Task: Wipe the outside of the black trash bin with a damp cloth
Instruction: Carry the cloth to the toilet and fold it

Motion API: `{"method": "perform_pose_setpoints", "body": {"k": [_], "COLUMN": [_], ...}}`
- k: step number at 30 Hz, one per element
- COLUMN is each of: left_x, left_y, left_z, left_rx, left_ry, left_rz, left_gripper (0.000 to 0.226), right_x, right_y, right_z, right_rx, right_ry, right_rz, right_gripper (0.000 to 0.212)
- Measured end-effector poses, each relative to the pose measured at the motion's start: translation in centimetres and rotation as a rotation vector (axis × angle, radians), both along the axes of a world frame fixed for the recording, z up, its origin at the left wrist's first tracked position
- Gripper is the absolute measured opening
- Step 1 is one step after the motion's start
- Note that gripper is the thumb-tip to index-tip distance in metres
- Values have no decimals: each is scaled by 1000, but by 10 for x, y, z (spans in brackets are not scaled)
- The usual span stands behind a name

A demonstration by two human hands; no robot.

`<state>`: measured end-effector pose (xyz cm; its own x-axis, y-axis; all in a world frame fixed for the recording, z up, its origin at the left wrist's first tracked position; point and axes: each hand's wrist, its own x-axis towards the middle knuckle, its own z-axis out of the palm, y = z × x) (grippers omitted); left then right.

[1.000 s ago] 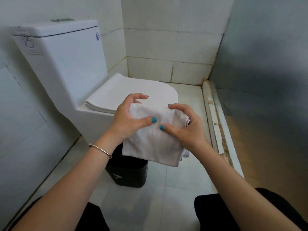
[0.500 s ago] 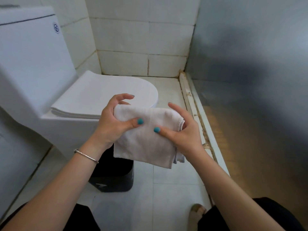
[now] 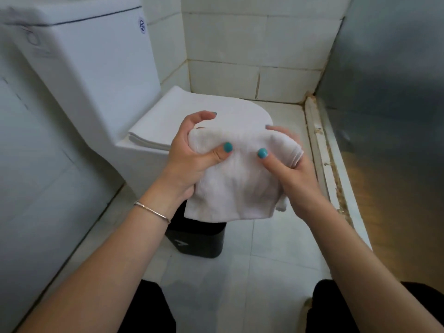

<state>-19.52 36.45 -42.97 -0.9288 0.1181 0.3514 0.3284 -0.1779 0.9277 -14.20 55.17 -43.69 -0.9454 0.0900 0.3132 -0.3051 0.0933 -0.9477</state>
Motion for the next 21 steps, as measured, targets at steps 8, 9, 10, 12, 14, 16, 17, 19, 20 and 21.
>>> {"method": "perform_pose_setpoints", "body": {"k": [8,9,10,12,14,16,17,19,20,21], "left_x": [9,9,10,14,17,22,24,28,29,31], "left_y": [-12,-12,-11,-11,-12,-13,-13,-13,-13,-13], "left_z": [0,-1,-2,-2,-1,0,0,4,7,11], "left_rx": [56,44,36,40,50,48,51,61,66,65], "left_ry": [-182,-208,-237,-305,-376,-430,-442,-442,-435,-425], "left_rz": [-68,-80,-81,-83,-97,-104,-102,-85,-74,-61], "left_gripper": [60,61,62,67,67,62,61,58,58,59], "right_x": [32,35,36,38,39,39,40,43,44,46], "right_y": [-2,-3,-2,-3,-6,-7,-7,-6,-4,-2], "right_z": [-9,-9,-10,-13,-16,-17,-17,-14,-11,-7], "right_rx": [479,493,506,513,465,382,352,291,253,218], "right_ry": [259,274,312,405,437,410,381,281,206,127], "right_rz": [-52,-62,-85,-94,-59,34,74,146,182,224], "right_gripper": [116,110,105,87,60,34,29,39,51,63]}}
